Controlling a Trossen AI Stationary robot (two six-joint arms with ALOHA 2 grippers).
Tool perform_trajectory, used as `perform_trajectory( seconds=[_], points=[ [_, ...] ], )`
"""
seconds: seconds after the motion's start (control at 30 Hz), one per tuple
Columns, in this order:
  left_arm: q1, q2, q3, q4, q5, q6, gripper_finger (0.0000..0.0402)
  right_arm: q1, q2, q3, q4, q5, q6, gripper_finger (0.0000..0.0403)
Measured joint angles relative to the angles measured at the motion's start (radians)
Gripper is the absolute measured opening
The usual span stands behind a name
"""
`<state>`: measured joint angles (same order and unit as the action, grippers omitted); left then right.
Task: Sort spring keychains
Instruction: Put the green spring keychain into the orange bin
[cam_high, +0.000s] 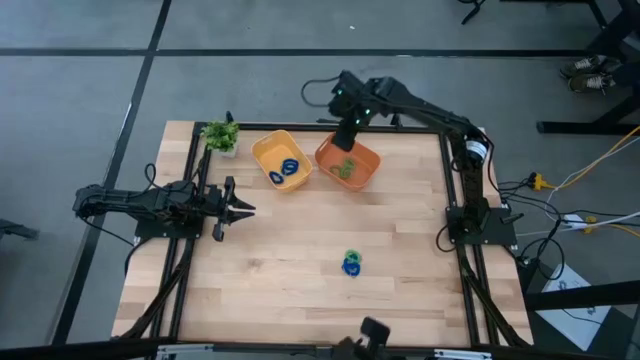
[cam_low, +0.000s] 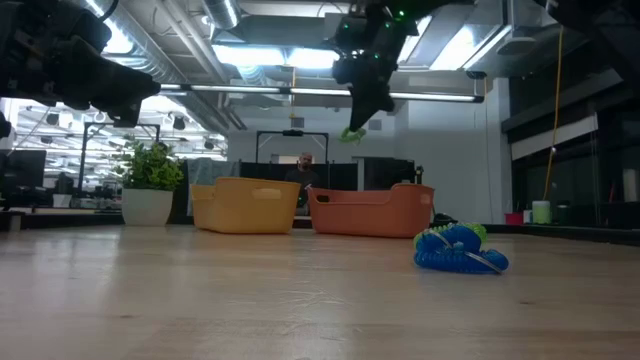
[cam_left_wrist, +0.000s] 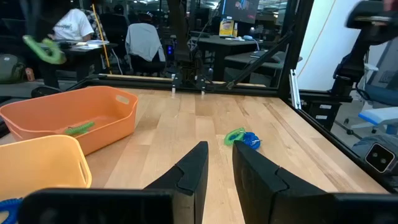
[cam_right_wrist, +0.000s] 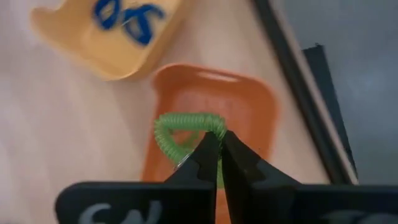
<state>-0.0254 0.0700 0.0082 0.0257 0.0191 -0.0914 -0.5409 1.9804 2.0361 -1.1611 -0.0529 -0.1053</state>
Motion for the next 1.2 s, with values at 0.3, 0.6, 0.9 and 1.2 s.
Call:
perform_trajectory(
  seconds=[0.3,0.6,0.9,1.2],
  points=[
    [0.000,0.000,0.000,0.000,0.000,0.000,0.0070,-0.060,0.063,0.000,-0.021,0.000,0.029,0.0008],
    [0.000,0.000,0.000,0.000,0.000,0.000,0.0070,-0.050,0.210,0.000,-0.032,-0.003,-0.007,0.0009],
    [0.000,0.000,0.000,0.000,0.000,0.000,0.0070,-0.050,0.263,0.000,-0.028,-0.001,-0.017,0.0055],
    [0.000,0.000,0.000,0.000,0.000,0.000,0.0070,-0.049,0.263,0.000,-0.102,-0.001,-0.053,0.0110]
  ],
)
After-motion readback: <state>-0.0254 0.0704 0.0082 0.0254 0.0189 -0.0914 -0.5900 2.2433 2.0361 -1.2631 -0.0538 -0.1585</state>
